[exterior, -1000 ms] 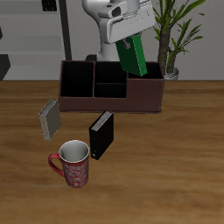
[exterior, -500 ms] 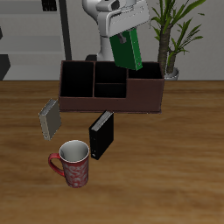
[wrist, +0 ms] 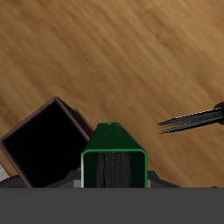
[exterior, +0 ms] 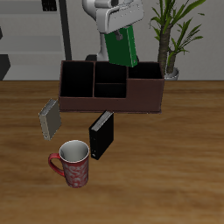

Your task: Place the green book into the back desk caddy's front compartment

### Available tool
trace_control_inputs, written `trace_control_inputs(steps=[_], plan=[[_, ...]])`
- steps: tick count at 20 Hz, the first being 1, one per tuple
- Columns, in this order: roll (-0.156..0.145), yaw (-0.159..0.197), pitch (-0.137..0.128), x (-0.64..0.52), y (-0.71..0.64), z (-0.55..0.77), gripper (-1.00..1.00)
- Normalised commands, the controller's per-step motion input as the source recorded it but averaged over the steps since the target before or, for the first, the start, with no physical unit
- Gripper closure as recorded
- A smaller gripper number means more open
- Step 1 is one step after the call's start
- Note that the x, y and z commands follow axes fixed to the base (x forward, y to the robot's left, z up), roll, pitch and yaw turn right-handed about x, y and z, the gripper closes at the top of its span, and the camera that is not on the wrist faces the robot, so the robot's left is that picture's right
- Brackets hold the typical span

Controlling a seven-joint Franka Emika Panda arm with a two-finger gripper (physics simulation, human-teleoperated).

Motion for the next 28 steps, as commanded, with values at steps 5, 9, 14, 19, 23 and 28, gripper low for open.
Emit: trace_control_inputs(steps=[5,9,14,19,23,28], plan=[[-0.017,0.090,0.000,-0.19,-0.03,0.03,1.00],[-0.025,0.102,0.005,-0.13,-0.09,-0.04,1.00],[-0.046,0.062,0.020,-0.13,-0.17,-0.06,1.00],[-0.048,0.078,0.035,-0.06,-0.22,-0.07,1.00],[-0.030,0.046,0.021,-0.06,-0.10,-0.05,1.00],[-0.002,0.058,0.010,-0.09,-0.05,0.02,1.00]])
